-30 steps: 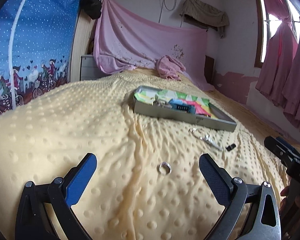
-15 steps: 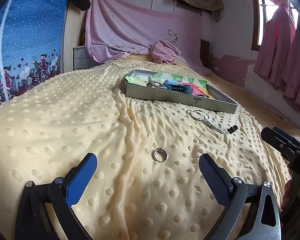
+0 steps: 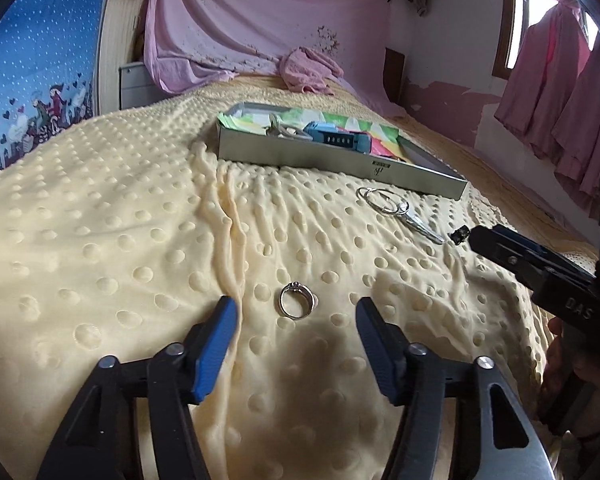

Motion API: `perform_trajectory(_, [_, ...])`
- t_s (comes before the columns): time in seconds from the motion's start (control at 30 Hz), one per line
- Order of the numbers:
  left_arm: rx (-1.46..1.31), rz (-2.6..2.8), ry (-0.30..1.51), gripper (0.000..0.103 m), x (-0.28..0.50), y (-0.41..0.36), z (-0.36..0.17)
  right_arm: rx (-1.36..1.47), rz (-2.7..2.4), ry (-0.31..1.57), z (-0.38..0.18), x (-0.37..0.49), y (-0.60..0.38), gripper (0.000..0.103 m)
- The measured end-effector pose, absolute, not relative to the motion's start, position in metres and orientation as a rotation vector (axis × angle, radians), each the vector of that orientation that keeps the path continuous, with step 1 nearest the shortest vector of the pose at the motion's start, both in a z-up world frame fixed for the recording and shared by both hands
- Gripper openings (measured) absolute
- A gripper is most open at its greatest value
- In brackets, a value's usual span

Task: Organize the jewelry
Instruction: 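Lower the left gripper onto the small silver ring and close on it, then lift the silver ring with the left gripper while the right gripper grasps the white keyring tag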

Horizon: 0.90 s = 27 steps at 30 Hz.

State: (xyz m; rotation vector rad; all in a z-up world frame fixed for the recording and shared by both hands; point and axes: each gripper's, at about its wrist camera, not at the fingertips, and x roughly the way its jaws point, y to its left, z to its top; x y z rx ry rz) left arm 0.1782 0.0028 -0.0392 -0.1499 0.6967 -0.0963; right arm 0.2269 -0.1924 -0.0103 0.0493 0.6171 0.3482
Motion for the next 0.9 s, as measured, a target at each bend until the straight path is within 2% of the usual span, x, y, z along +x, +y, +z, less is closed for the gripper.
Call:
perform_trajectory(0.07, [-0.152, -0.094, 0.715, 0.05, 0.182, 0.003, -0.042, 0.044, 0.378, 0.65, -0.016, 0.237, -0.186, 0.057])
perform_trajectory(0.13, [-0.156, -0.101, 0.736, 0.036, 0.186, 0.002, -0.045, 0.032, 0.397, 0.686, -0.023, 0.248, -0.18, 0.056])
perform_trajectory(0.33, [-0.168, -0.123, 0.764, 0.02, 0.194, -0.001, -0.049, 0.013, 0.387, 0.735, -0.035, 0.269, -0.17, 0.051])
perform_trajectory(0.47, [-0.202, -0.137, 0.765, 0.02, 0.2, 0.002, -0.051, 0.003, 0.389, 0.746, -0.036, 0.281, -0.166, 0.048])
perform_trajectory(0.5, [-0.203, -0.139, 0.765, 0.02, 0.201, 0.001, -0.051, -0.003, 0.386, 0.753, -0.037, 0.284, -0.165, 0.041])
perform_trajectory(0.63, [-0.192, -0.157, 0.766, 0.02, 0.202, -0.004, -0.05, -0.004, 0.373, 0.781, -0.041, 0.29, -0.162, 0.027])
perform_trajectory(0.7, [-0.187, -0.164, 0.763, 0.02, 0.202, -0.006, -0.049, 0.003, 0.373, 0.788, -0.042, 0.287, -0.163, 0.017])
perform_trajectory(0.8, [-0.183, -0.177, 0.757, 0.02, 0.201, -0.008, -0.048, 0.014, 0.382, 0.802, -0.043, 0.281, -0.166, 0.012])
perform_trajectory(0.9, [-0.176, -0.191, 0.75, 0.02, 0.2, -0.011, -0.045, 0.024, 0.396, 0.818, -0.043, 0.273, -0.168, 0.012])
